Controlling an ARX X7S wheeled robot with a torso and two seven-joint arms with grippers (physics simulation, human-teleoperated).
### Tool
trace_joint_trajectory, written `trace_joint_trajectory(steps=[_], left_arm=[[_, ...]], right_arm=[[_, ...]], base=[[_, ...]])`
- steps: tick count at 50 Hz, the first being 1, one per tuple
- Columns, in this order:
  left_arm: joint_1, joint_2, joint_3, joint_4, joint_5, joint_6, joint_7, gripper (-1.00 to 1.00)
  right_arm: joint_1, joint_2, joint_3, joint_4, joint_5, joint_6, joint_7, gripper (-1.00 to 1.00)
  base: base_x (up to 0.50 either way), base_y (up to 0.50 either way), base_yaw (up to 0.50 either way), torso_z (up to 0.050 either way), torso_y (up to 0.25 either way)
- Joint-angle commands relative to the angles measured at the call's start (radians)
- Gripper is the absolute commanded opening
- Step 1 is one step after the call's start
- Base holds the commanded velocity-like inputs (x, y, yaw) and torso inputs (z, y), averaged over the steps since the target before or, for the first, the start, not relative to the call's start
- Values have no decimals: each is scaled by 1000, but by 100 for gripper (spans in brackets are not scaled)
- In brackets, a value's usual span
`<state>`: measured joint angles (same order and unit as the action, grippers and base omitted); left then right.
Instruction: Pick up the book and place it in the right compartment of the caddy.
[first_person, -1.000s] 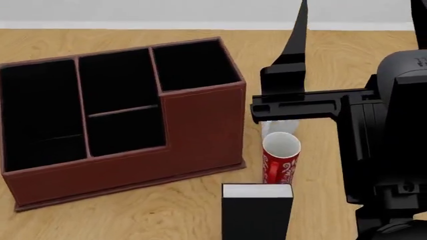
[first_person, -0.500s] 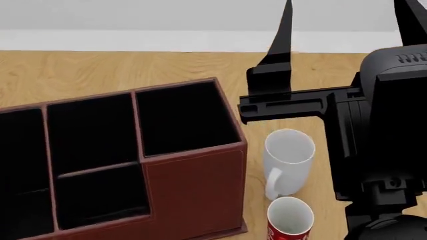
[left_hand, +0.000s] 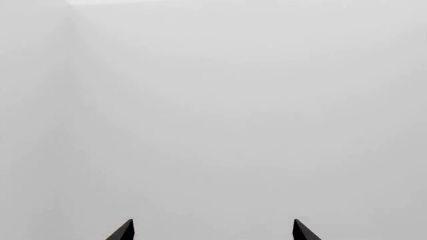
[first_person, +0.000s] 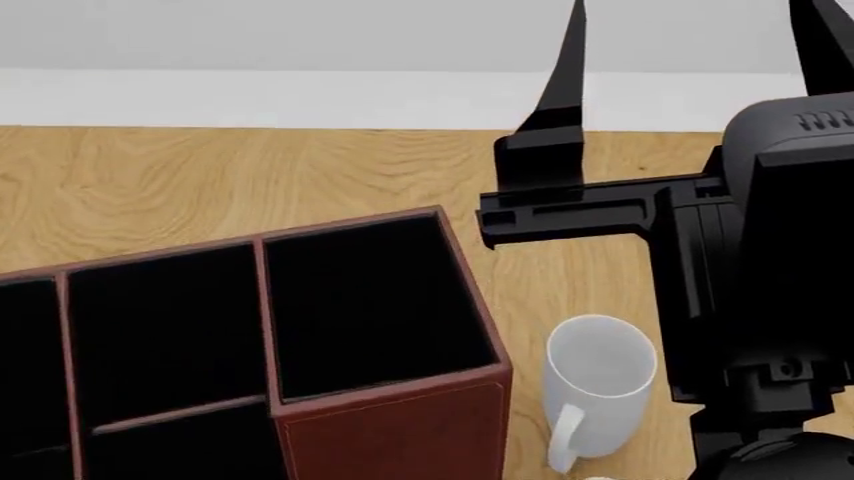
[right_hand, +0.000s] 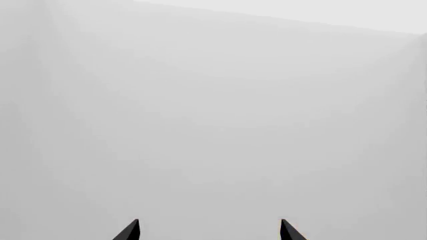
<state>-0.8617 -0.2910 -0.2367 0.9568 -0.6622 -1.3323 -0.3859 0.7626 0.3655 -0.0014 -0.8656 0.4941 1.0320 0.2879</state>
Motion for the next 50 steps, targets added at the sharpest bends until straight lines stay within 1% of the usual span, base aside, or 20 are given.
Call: trace_joint_trajectory(steps=[1,4,12,20,29,32,41,43,44,45,46,47,48,50], left_arm=[[-5,-23,15,17,-9,-6,-17,100],[-19,-22,-2,33,-31,-38,-26,100],[-41,-23,-30,55,-75,-82,-47,100],[-48,-28,-31,53,-94,-82,-64,100],[-39,-44,0,27,-92,-42,-77,100],[-42,-38,-18,30,-105,-39,-81,100],[-59,-49,-22,24,-122,-31,-90,100],[-68,-50,-26,24,-129,-36,-94,100],[-77,-51,-31,25,-137,-44,-97,100],[-86,-53,-35,25,-143,-50,-99,100],[-95,-56,-42,27,-152,-58,-102,100],[-104,-57,-52,30,-162,-67,-104,100],[-113,-57,-63,33,-173,-78,-108,100],[-126,-58,-82,41,-192,-94,-116,100]], right_arm=[[-5,3,0,0,3,-11,3,100],[-5,4,1,-1,4,-10,4,100],[-4,7,6,-8,13,-6,8,100],[-6,10,9,-9,18,-8,11,100],[-4,12,8,-7,24,-11,12,100],[-3,13,7,-6,26,-10,14,100],[19,16,23,-6,50,16,16,100],[35,13,40,-3,78,37,8,100],[57,28,36,-2,86,55,-1,100],[86,6,98,8,161,96,-21,100],[120,17,119,15,200,129,-40,100],[161,13,170,40,263,182,-54,100],[199,41,169,59,282,210,-75,100],[264,60,203,103,339,268,-99,100]], base=[[0,0,0,0,0],[0,0,0,0,-26],[1,0,0,0,-158],[-1,0,0,0,-185],[-1,0,0,0,-184],[0,0,0,0,-179],[0,0,0,0,-8],[0,0,0,0,0],[0,0,0,0,0],[0,0,0,0,0],[0,0,0,0,0],[0,0,0,0,0],[0,0,0,0,0],[0,0,0,0,0]])
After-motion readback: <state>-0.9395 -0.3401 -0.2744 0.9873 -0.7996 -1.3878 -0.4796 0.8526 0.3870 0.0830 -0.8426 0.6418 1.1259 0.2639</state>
